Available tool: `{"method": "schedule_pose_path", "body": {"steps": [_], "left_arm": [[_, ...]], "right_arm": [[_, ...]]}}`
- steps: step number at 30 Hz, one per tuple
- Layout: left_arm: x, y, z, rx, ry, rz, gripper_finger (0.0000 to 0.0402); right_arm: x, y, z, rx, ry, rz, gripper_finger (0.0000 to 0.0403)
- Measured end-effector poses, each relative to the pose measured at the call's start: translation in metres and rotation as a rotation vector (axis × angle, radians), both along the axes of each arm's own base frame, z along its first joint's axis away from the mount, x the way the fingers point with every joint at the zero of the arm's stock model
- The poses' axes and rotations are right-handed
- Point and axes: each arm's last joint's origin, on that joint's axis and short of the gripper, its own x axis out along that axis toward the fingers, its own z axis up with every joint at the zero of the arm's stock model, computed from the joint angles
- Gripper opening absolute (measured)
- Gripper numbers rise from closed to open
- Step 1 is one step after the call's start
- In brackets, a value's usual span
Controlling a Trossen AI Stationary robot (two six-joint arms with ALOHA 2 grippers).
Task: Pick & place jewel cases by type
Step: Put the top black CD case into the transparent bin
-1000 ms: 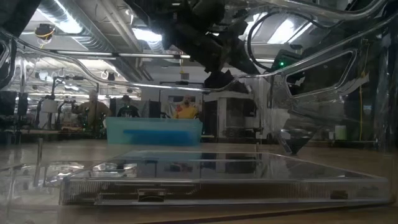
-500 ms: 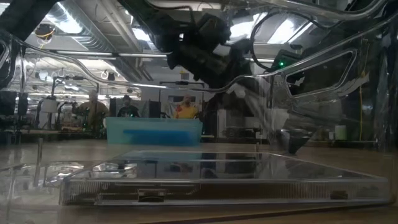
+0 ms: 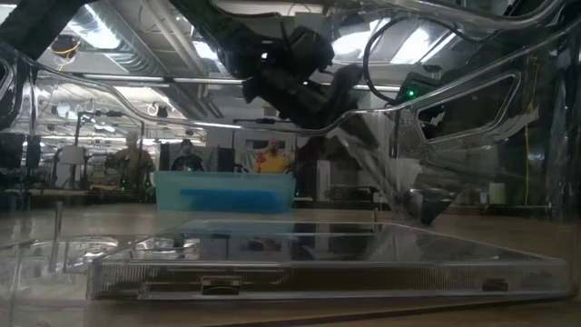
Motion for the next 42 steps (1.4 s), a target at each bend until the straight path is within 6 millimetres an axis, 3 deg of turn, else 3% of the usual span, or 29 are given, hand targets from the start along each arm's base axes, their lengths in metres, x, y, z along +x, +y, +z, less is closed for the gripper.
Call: {"method": "schedule_pose_path", "body": {"steps": [11, 20, 30, 36, 42], "left_arm": [[-0.005, 0.006, -0.003, -0.02, 0.063, 0.033, 0.0023], [-0.018, 0.022, 0.009, 0.014, 0.095, 0.073, 0.0015], [-0.052, 0.031, 0.068, 0.216, 0.103, 0.134, 0.0012], [-0.079, 0.023, 0.131, 0.425, -0.06, 0.117, 0.0012], [-0.118, 0.012, 0.189, 0.506, -0.219, 0.171, 0.0012]], "right_arm": [[-0.001, 0.0, 0.0, 0.006, 0.007, -0.003, 0.0008], [-0.007, 0.001, 0.014, -0.026, 0.005, -0.075, 0.0008], [-0.026, 0.003, 0.069, -0.179, -0.171, -0.209, 0.0008], [-0.043, 0.002, 0.1, -0.244, -0.307, -0.367, 0.0008], [-0.057, 0.004, 0.129, -0.263, -0.508, -0.414, 0.0008]]}}
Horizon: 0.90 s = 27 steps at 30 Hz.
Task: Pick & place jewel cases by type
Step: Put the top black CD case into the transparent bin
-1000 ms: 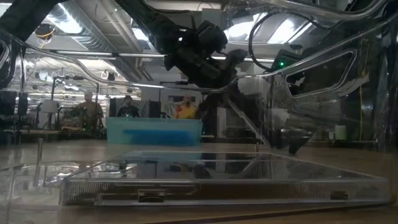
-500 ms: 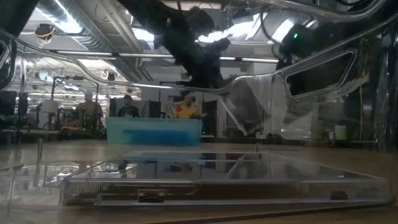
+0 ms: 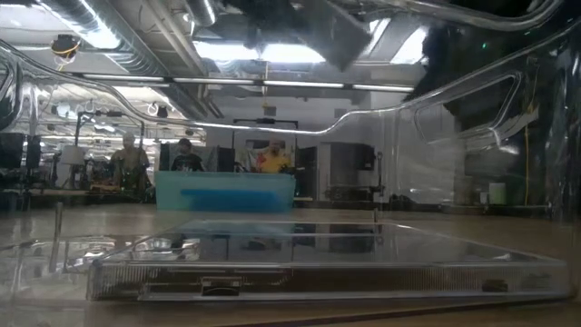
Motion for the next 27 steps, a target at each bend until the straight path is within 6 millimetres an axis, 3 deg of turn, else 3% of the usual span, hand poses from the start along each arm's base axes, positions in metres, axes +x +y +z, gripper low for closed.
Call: {"method": "schedule_pose_path", "body": {"steps": [9, 14, 20, 27], "left_arm": [[-0.058, -0.028, 0.061, 0.096, -0.204, -0.039, 0.0012], [-0.077, -0.043, 0.077, 0.186, -0.251, -0.09, 0.0012], [-0.083, -0.054, 0.082, 0.312, -0.247, -0.152, 0.0012], [-0.082, -0.065, 0.082, 0.463, -0.225, -0.229, 0.0012]], "right_arm": [[-0.028, 0.011, 0.065, -0.17, -0.48, 0.008, 0.0008], [-0.044, 0.022, 0.112, -0.24, -0.417, 0.055, 0.0008], [-0.052, 0.032, 0.167, -0.271, -0.333, 0.097, 0.0008], [-0.047, 0.04, 0.195, -0.306, -0.369, 0.175, 0.0008]]}}
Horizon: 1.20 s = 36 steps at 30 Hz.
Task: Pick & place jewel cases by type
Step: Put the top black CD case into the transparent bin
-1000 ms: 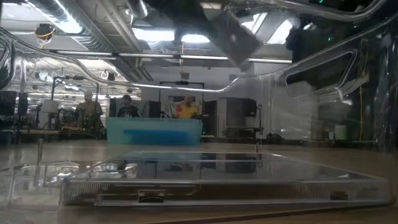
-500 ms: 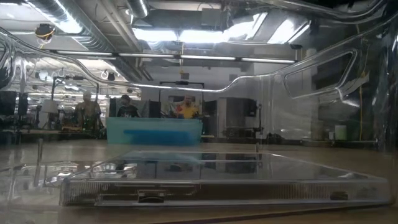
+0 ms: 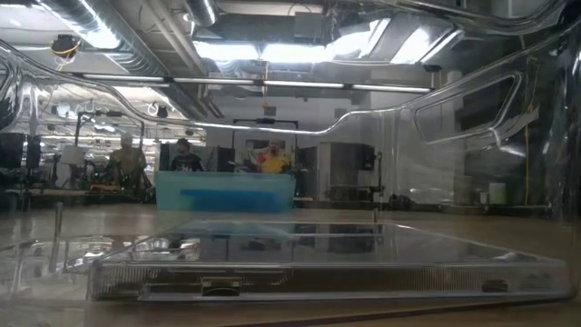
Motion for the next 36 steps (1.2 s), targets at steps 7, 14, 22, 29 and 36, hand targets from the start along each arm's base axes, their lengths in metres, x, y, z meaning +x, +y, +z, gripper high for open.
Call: {"method": "schedule_pose_path", "body": {"steps": [7, 14, 22, 29, 36], "left_arm": [[-0.006, -0.01, 0.008, 0.156, -0.047, -0.046, 0.0012], [-0.02, -0.024, 0.024, 0.484, -0.145, -0.069, 0.0012], [-0.036, -0.035, 0.033, 0.763, -0.152, 0.002, 0.0012], [-0.045, -0.046, 0.037, 1.004, -0.148, 0.024, 0.0013], [-0.05, -0.063, 0.038, 1.233, -0.145, 0.01, 0.0013]], "right_arm": [[0.012, 0.002, -0.002, -0.004, 0.031, -0.005, 0.0008], [0.024, 0.002, -0.006, -0.004, 0.065, 0.005, 0.0008], [0.026, 0.002, -0.004, -0.002, 0.042, 0.023, 0.0008], [0.024, 0.003, 0.002, 0.011, -0.015, 0.046, 0.0008], [0.022, 0.003, 0.004, 0.056, -0.04, 0.043, 0.0008]]}}
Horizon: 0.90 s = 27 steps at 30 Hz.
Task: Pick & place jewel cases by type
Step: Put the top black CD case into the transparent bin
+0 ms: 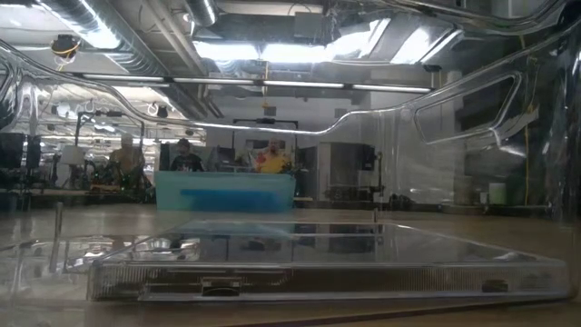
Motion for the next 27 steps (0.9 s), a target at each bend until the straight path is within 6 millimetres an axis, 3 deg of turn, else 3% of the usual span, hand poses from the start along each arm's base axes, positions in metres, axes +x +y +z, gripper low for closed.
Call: {"method": "schedule_pose_path", "body": {"steps": [16, 27], "left_arm": [[-0.012, -0.049, -0.003, 0.469, 0.035, 0.077, 0.0013], [-0.007, -0.076, -0.013, 0.596, 0.099, 0.109, 0.0013]], "right_arm": [[0.0, 0.0, 0.0, 0.052, -0.006, -0.003, 0.0008], [0.0, 0.0, 0.0, 0.04, -0.004, -0.003, 0.0008]]}}
